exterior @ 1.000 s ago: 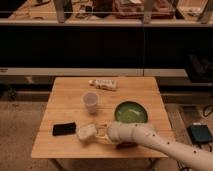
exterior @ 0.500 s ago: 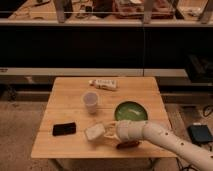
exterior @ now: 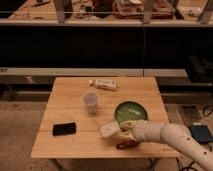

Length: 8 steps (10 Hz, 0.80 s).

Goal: Place the white sponge in the ceramic bowl

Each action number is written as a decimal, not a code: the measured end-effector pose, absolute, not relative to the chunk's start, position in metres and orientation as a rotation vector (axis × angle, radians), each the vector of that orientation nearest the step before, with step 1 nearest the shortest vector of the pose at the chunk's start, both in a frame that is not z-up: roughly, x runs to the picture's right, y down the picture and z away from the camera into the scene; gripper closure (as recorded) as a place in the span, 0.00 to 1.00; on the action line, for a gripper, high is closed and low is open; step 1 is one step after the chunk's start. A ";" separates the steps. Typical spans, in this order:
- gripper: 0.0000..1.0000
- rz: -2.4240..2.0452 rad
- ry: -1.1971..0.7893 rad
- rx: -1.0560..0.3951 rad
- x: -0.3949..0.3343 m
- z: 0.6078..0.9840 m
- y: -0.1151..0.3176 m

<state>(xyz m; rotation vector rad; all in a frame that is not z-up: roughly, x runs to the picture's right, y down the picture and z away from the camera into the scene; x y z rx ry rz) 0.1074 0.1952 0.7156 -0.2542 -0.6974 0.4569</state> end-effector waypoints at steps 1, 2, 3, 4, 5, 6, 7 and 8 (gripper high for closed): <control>1.00 0.478 -0.673 -0.234 0.129 0.711 0.194; 1.00 0.488 -0.660 -0.218 0.140 0.707 0.191; 1.00 0.499 -0.645 -0.201 0.153 0.702 0.190; 1.00 0.513 -0.626 -0.185 0.166 0.698 0.189; 1.00 0.528 -0.610 -0.171 0.178 0.696 0.189; 1.00 0.546 -0.591 -0.155 0.191 0.694 0.190; 1.00 0.573 -0.574 -0.137 0.202 0.694 0.189; 1.00 0.600 -0.558 -0.115 0.210 0.694 0.187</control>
